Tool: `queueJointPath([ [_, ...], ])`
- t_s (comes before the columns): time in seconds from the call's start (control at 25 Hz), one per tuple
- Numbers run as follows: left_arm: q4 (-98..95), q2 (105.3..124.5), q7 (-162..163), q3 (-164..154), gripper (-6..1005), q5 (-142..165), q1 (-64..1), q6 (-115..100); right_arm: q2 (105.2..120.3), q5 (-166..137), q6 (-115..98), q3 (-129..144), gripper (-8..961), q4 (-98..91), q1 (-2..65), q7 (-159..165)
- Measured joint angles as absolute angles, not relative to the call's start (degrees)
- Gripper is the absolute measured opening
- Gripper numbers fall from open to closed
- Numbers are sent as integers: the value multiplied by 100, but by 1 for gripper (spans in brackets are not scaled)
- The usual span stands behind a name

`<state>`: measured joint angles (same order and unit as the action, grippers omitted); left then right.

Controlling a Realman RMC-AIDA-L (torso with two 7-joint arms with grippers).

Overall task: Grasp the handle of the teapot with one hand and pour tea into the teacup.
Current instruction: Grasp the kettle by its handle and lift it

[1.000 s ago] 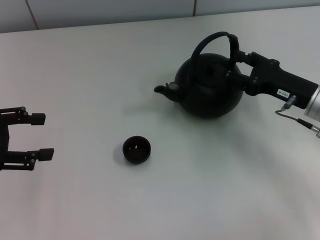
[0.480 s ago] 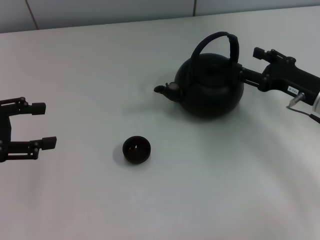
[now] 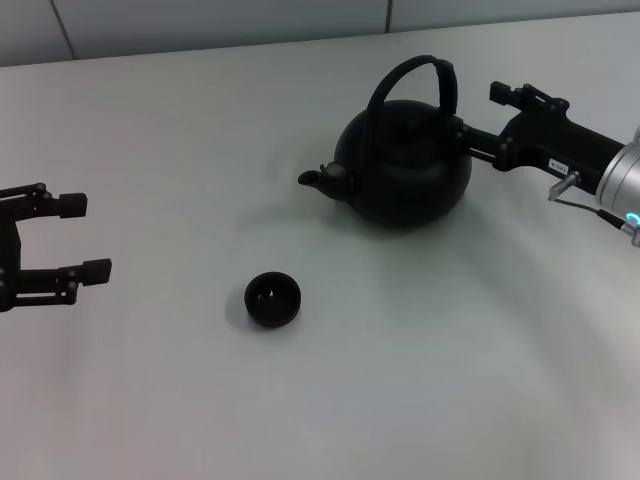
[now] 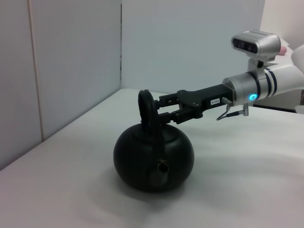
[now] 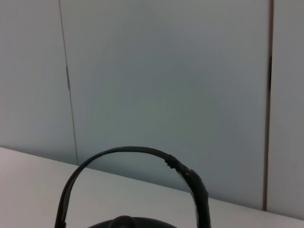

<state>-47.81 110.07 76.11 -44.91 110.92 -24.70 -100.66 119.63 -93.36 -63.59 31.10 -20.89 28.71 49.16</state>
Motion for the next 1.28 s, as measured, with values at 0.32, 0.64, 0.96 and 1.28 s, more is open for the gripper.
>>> queueJointPath([
  [0.32, -4779, 11089, 7626, -4399, 816, 11068, -2445, -9981, 11950, -8941, -6639, 3137, 826, -2135, 2821, 4697],
  [0.64, -4798, 11179, 7626, -4336, 816, 11070, -2461, -9941, 11948, -8923, -6434, 3134, 827, -2125, 2927, 4419],
  [0.96, -4812, 11272, 7631, -4337, 818, 11056, -2469, -9818, 11948, -8917, -6163, 3129, 826, -2088, 3049, 4153],
  [1.28, -4816, 11332, 7631, -4294, 818, 11051, -2486, -9766, 11945, -8914, -6162, 3218, 826, -2021, 3149, 4121],
])
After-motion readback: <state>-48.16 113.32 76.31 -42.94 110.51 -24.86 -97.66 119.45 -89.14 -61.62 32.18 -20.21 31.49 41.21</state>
